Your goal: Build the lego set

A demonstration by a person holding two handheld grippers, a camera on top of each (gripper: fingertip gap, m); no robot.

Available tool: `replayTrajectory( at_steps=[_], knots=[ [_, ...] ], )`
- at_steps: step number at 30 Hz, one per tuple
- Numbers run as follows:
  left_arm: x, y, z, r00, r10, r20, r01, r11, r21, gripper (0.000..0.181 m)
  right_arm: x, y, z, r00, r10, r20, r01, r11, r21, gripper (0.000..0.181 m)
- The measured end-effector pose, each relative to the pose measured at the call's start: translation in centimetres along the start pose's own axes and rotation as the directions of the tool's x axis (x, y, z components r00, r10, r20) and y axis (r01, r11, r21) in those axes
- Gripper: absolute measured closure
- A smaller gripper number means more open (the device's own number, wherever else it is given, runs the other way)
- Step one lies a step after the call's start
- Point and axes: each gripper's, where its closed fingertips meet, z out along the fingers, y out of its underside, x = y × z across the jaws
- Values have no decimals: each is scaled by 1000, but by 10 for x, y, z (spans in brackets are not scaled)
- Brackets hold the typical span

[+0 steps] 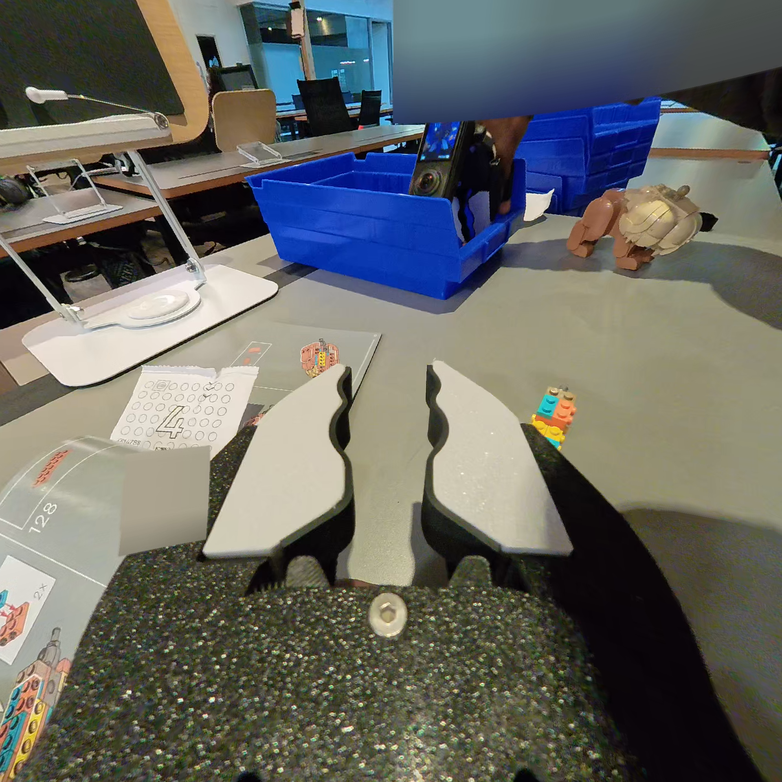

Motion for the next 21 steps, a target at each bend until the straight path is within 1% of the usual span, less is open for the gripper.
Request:
replayTrajectory(
  at_steps=[7,11,13,15,17,21],
  knots=[
    [0,0,0,1000,2,3,-2,1000,-1,148,-4,-2,-15,999,45,-18,-42,994,105,173],
    [1,1,1,1000,14,3,-14,1000,-7,148,-2,-2,-15,998,50,-35,-46,992,118,173],
    [1,1,1,1000,15,4,-15,1000,-6,148,-2,-6,-19,998,55,-34,-49,988,149,173],
    [1,1,0,1000,13,5,-13,1000,-5,148,-3,-9,-28,998,60,-36,-52,979,196,173],
    [-1,1,0,1000,13,8,-13,1000,-6,148,-8,-16,-44,997,69,-35,-57,959,279,173],
    [-1,1,0,1000,11,7,-11,1000,-6,148,-32,-32,-78,997,60,-41,-36,900,435,180]
  ],
)
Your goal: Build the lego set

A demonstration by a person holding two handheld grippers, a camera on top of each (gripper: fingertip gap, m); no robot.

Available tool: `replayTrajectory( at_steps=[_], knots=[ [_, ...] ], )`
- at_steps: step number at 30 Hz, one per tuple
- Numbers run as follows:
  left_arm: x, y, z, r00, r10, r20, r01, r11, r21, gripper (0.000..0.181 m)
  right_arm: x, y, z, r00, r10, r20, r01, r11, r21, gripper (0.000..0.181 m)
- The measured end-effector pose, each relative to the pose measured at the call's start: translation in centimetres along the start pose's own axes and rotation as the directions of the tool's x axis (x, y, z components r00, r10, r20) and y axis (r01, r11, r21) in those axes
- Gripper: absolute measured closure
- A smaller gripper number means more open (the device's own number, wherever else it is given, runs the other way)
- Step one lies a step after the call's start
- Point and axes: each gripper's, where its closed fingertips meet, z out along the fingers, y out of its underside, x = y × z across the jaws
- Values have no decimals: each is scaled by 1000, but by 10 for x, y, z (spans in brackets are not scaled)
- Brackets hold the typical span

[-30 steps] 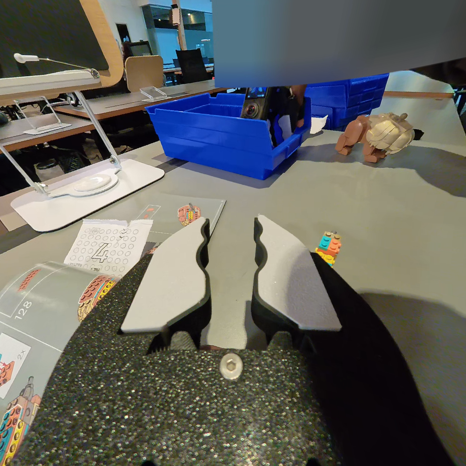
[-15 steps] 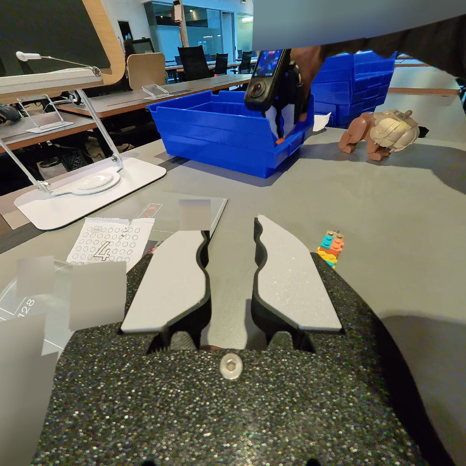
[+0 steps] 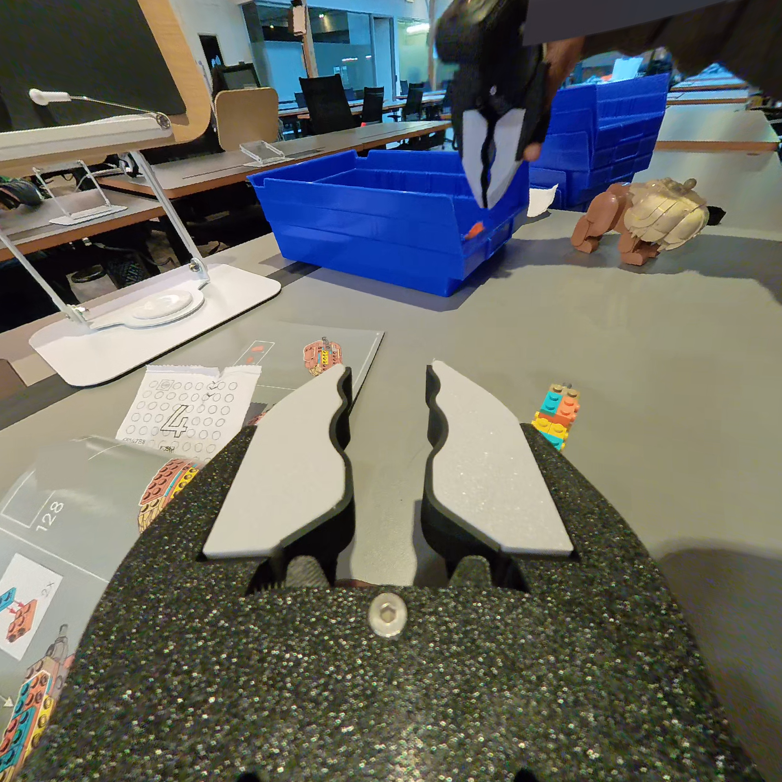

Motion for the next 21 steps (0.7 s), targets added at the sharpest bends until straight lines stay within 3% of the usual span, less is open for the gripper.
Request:
replayTrajectory(
  at_steps=[3,7,12,16,21],
  knots=[
    [1,0,0,1000,8,-2,-8,1000,-4,148,-27,-22,-10,1000,-16,11,15,994,107,181],
    [2,1,1,1000,12,-4,-12,1000,-6,148,-35,-27,-5,997,-42,-69,48,996,81,177],
    [3,1,1,1000,16,-3,-16,1000,-10,148,15,-29,3,983,-22,-184,35,997,69,168],
    [2,1,1,1000,16,3,-16,1000,-8,148,49,-32,28,987,79,-143,-70,995,72,156],
    [-2,1,-2,1000,14,14,-14,1000,-8,148,58,-21,54,981,171,-87,-169,985,32,154]
  ],
)
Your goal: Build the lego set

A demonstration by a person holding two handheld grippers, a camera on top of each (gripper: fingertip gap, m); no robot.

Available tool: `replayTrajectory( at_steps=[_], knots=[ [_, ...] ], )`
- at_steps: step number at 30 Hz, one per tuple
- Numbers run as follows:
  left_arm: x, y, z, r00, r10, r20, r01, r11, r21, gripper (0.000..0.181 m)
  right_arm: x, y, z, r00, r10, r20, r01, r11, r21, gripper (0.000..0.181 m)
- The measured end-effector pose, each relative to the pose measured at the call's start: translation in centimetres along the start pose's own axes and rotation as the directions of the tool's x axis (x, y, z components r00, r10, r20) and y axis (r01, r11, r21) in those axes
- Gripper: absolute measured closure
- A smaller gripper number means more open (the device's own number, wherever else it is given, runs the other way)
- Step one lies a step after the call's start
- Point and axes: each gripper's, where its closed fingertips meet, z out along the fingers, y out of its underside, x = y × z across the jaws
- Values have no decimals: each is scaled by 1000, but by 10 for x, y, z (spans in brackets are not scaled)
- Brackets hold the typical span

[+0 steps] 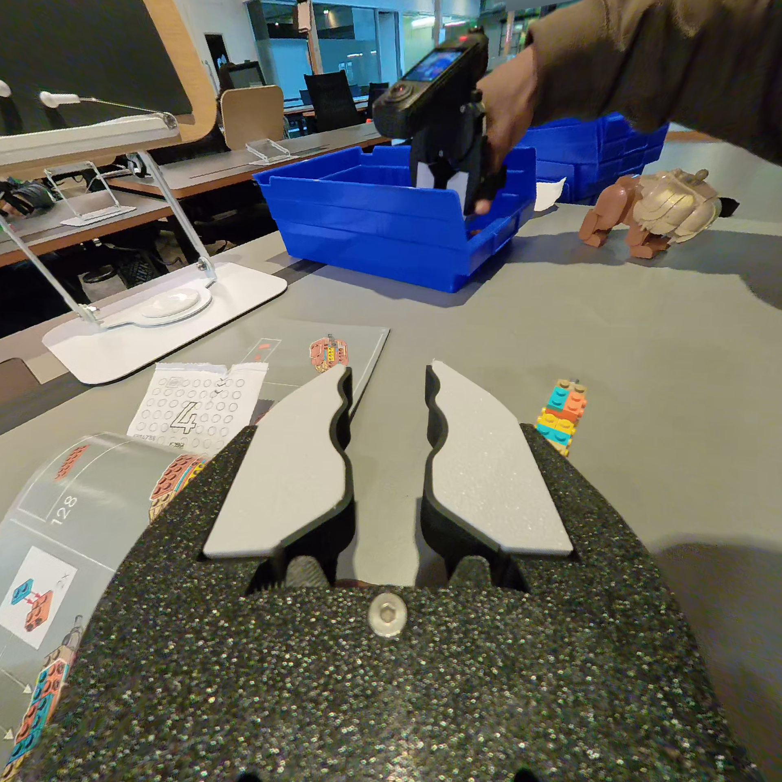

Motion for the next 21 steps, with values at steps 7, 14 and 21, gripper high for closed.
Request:
replayTrajectory(
  at_steps=[7,14,21],
  knots=[
    [2,1,2,1000,13,-3,-13,1000,-8,148,5,-3,3,993,108,56,-111,993,41,156],
    [0,1,0,1000,5,6,-5,1000,-3,148,9,-3,2,992,123,42,-124,991,43,153],
    [-1,-1,1,1000,11,6,-11,1000,13,149,14,0,-4,991,130,25,-132,989,67,152]
  ],
)
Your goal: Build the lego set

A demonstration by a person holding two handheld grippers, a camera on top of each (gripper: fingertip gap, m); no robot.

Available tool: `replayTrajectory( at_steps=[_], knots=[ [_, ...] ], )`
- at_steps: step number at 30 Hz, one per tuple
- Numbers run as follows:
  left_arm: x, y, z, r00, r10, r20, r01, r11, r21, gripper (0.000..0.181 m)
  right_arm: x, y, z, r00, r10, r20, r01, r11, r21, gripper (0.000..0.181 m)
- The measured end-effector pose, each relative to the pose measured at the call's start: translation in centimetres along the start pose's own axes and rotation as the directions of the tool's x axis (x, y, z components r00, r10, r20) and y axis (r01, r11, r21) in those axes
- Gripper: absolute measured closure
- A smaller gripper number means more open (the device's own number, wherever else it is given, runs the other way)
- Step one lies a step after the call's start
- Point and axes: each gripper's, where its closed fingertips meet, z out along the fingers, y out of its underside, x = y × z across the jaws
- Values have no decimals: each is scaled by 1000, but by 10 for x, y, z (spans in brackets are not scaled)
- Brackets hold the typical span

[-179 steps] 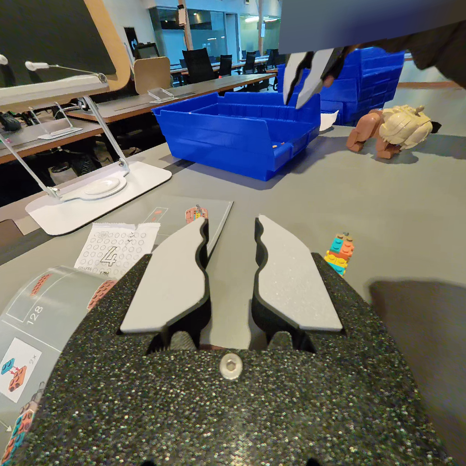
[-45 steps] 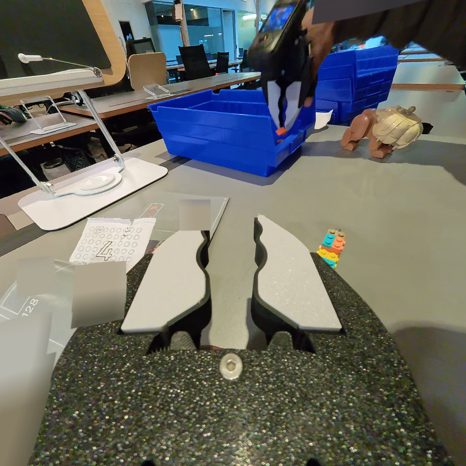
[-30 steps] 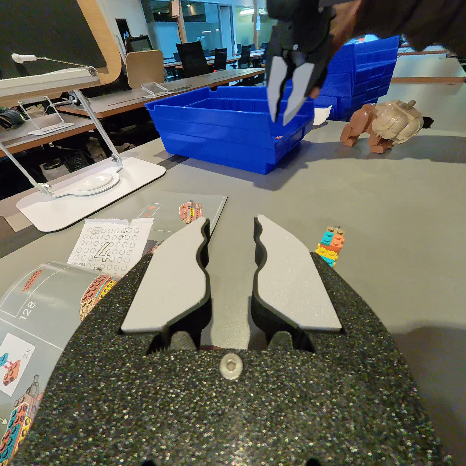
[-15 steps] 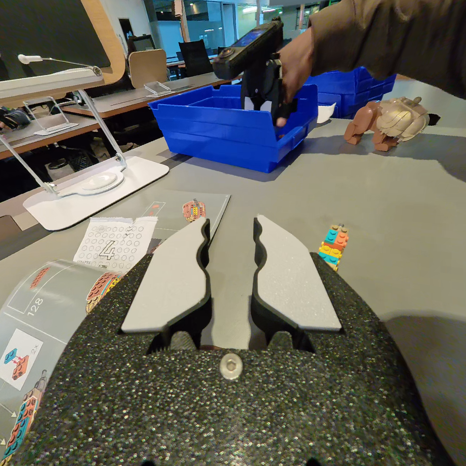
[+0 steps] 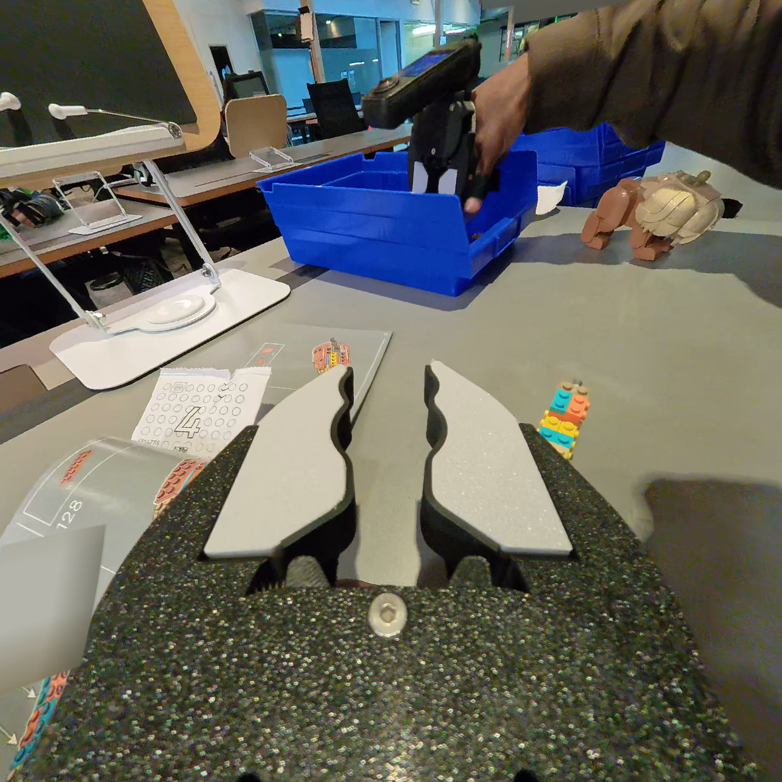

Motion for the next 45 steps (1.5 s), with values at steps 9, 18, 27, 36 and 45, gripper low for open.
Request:
replayTrajectory(
  at_steps=[9,18,27,36,45],
  knots=[
    [-6,0,5,999,3,37,-3,1000,0,150,0,3,10,999,-36,-12,35,998,-45,149],
    [-2,-1,4,1000,18,22,-18,1000,2,150,-3,-5,13,1000,-19,24,20,999,-46,178],
    [-1,-1,-2,1000,-1,16,1,1000,0,151,-7,-5,10,1000,-25,8,26,999,-40,172],
    [1,-3,-5,1000,13,15,-13,1000,0,151,-7,-16,13,986,162,41,-161,987,-20,149],
    [2,-6,-6,1000,14,16,-14,1000,6,151,-3,-18,14,970,243,23,-243,970,-16,162]
  ],
)
